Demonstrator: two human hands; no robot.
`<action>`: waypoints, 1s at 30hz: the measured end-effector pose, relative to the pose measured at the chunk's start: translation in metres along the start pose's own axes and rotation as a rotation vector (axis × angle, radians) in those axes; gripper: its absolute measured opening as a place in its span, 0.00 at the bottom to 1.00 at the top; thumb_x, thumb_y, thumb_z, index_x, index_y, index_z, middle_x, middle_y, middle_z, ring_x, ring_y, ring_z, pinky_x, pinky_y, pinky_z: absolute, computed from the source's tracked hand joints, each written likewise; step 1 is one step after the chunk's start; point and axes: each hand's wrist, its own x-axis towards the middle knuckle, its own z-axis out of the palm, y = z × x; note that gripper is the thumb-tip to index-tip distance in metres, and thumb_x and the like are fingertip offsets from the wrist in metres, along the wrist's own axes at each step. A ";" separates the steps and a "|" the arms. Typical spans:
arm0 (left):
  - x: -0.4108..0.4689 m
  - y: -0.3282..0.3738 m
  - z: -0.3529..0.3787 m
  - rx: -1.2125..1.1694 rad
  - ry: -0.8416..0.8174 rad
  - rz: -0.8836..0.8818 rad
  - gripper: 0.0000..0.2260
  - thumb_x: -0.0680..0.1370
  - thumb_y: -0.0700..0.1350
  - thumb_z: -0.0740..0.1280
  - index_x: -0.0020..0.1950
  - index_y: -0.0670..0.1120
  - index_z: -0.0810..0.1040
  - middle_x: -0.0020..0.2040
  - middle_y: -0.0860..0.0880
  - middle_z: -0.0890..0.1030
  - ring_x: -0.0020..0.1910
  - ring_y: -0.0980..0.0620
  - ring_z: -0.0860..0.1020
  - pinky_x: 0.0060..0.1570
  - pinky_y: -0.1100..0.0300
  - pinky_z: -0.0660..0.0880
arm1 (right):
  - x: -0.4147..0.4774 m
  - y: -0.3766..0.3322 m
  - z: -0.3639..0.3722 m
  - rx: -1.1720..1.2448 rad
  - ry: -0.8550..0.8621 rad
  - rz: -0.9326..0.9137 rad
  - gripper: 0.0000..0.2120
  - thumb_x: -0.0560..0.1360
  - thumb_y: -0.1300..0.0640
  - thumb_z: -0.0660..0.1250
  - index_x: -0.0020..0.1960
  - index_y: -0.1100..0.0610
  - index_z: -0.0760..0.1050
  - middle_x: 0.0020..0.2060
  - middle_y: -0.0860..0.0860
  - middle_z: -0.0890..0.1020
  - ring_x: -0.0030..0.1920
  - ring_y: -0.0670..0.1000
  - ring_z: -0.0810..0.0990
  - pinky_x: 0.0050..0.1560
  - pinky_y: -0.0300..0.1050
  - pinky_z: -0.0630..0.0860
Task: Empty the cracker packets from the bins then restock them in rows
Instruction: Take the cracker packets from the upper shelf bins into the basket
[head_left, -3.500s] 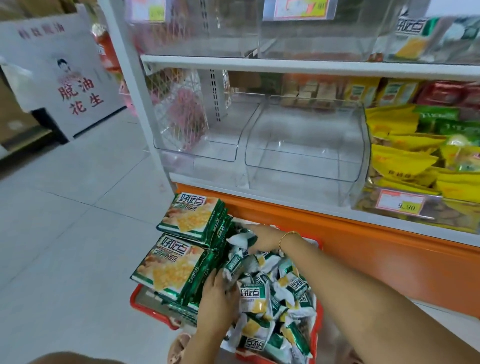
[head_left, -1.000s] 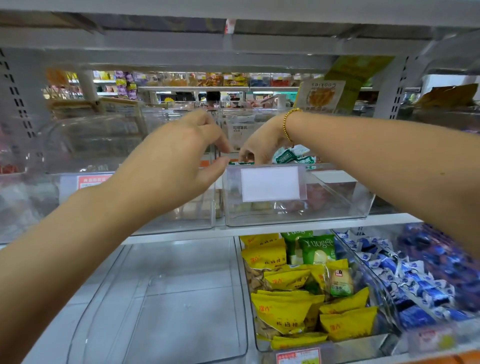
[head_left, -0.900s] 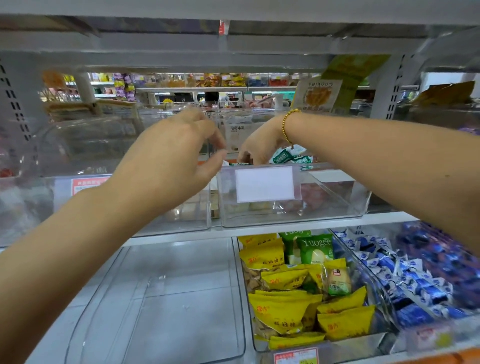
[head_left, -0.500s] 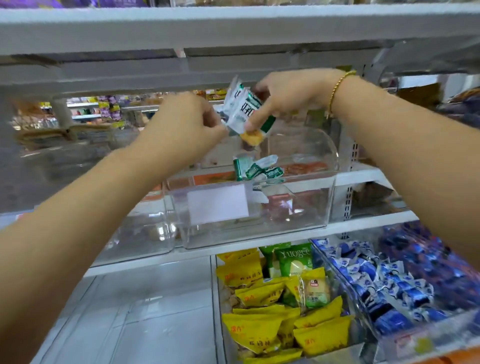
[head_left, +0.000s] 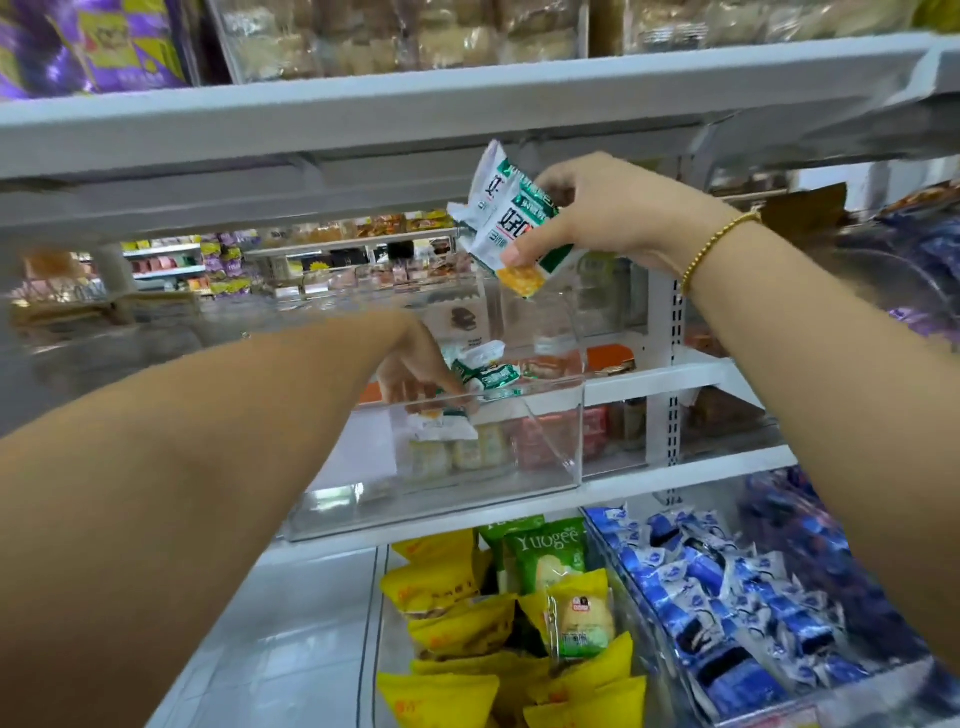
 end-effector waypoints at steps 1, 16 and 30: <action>0.005 0.000 0.002 -0.008 -0.006 0.003 0.18 0.80 0.52 0.60 0.60 0.40 0.75 0.55 0.44 0.71 0.56 0.45 0.73 0.62 0.52 0.71 | -0.004 0.005 -0.004 0.028 0.020 -0.010 0.20 0.65 0.49 0.78 0.55 0.53 0.78 0.46 0.45 0.83 0.46 0.43 0.81 0.49 0.41 0.77; -0.001 0.019 -0.024 -0.186 0.127 0.192 0.29 0.72 0.46 0.70 0.69 0.36 0.65 0.69 0.38 0.69 0.66 0.41 0.71 0.61 0.55 0.72 | -0.010 0.070 -0.012 0.243 0.389 0.033 0.24 0.65 0.53 0.78 0.59 0.53 0.75 0.49 0.44 0.79 0.49 0.44 0.79 0.43 0.36 0.75; 0.040 0.029 -0.018 -0.138 0.471 0.336 0.38 0.73 0.46 0.73 0.77 0.43 0.56 0.71 0.40 0.67 0.55 0.42 0.76 0.51 0.54 0.78 | -0.004 0.110 0.009 0.265 0.319 0.164 0.20 0.65 0.56 0.79 0.53 0.55 0.76 0.48 0.47 0.81 0.44 0.43 0.79 0.37 0.34 0.73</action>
